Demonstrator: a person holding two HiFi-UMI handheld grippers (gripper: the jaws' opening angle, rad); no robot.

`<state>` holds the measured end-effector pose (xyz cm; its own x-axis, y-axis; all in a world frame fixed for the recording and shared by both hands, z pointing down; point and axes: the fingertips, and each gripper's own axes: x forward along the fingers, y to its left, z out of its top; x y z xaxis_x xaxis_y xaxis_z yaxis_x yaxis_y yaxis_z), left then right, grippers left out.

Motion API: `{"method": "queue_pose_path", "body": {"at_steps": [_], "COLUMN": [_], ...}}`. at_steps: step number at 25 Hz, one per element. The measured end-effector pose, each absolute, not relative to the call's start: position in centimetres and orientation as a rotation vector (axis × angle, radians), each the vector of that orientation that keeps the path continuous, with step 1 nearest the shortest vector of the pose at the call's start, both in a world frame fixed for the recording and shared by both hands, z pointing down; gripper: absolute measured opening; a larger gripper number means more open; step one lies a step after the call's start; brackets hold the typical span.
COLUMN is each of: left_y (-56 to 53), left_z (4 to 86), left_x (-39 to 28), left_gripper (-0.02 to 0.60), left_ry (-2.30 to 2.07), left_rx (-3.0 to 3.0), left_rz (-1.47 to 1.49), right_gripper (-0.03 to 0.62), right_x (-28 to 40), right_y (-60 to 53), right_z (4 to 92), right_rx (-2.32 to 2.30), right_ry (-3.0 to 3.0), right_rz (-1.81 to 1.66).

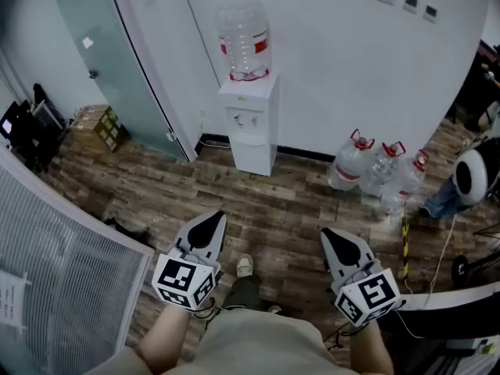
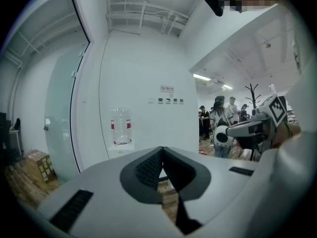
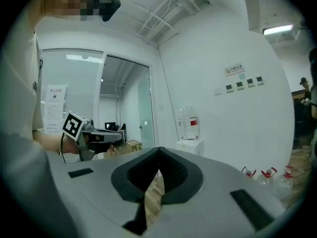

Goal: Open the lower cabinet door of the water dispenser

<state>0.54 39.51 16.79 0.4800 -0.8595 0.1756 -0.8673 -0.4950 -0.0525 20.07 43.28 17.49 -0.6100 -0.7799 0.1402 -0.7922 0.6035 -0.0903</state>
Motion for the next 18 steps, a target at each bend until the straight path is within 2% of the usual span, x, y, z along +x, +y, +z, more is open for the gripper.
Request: {"method": "queue_pose_path", "body": {"at_steps": [11, 18], "left_y": [31.1, 22.6], "left_z": [20.0, 19.7], "left_x": [-0.3, -2.7], "left_gripper": [0.006, 0.006], "left_ry": [-1.541, -1.493], "left_rx": [2.672, 2.68], "left_rz": [0.295, 0.295], "right_gripper": [0.005, 0.006], "right_x": [19.4, 16.5], "right_y": [34.9, 26.4], "right_z": [20.2, 20.1], "right_rx": [1.364, 1.371], "right_ry": [-2.679, -2.641], "right_rz": [0.22, 0.24]}}
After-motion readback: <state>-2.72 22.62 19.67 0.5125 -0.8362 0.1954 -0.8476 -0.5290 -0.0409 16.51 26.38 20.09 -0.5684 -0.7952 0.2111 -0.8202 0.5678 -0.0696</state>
